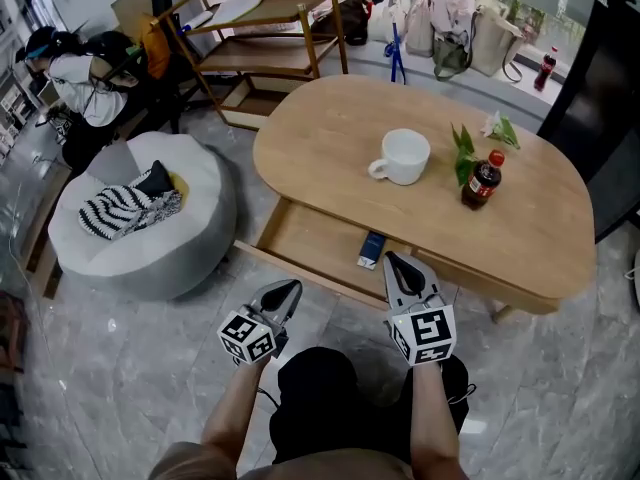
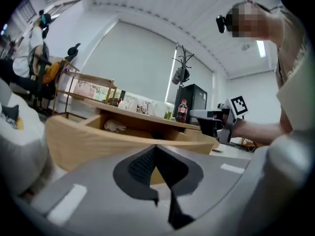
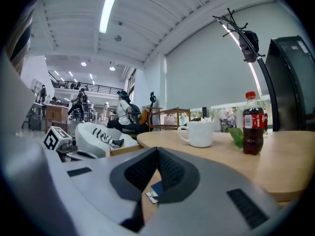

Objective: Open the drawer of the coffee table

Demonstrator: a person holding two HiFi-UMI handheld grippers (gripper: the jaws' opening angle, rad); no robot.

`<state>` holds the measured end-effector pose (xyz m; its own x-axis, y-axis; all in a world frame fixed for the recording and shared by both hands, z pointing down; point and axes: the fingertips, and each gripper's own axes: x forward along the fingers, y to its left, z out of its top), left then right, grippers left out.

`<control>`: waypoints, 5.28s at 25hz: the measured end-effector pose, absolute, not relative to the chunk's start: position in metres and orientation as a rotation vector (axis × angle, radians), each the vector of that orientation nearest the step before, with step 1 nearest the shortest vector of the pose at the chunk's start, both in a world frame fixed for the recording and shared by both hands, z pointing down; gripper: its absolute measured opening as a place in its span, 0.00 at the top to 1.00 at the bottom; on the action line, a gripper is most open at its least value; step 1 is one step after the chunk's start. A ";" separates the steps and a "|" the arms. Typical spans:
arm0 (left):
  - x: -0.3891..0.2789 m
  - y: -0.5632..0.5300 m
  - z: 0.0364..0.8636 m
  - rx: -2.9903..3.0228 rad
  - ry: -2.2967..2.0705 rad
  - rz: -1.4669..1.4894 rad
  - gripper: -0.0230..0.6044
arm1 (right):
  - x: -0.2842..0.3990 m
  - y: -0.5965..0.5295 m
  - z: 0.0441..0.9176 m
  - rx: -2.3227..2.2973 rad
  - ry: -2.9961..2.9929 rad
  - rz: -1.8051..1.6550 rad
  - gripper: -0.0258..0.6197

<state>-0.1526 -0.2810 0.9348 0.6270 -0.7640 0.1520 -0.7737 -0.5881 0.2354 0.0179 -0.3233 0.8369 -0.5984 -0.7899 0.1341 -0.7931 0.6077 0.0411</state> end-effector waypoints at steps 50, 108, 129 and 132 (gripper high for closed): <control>-0.125 -0.285 0.509 2.533 -1.512 0.398 0.95 | 0.018 -0.295 0.504 1.154 -2.655 0.121 0.95; -0.115 -0.303 0.205 2.801 -1.443 0.229 0.95 | -0.032 -0.293 0.194 1.359 -2.637 -0.145 0.95; -0.107 -0.286 0.202 2.766 -1.514 0.230 0.95 | -0.023 -0.277 0.194 1.334 -2.694 -0.088 0.95; -0.111 -0.286 0.200 2.768 -1.540 0.241 0.95 | -0.022 -0.277 0.192 1.355 -2.687 -0.101 0.95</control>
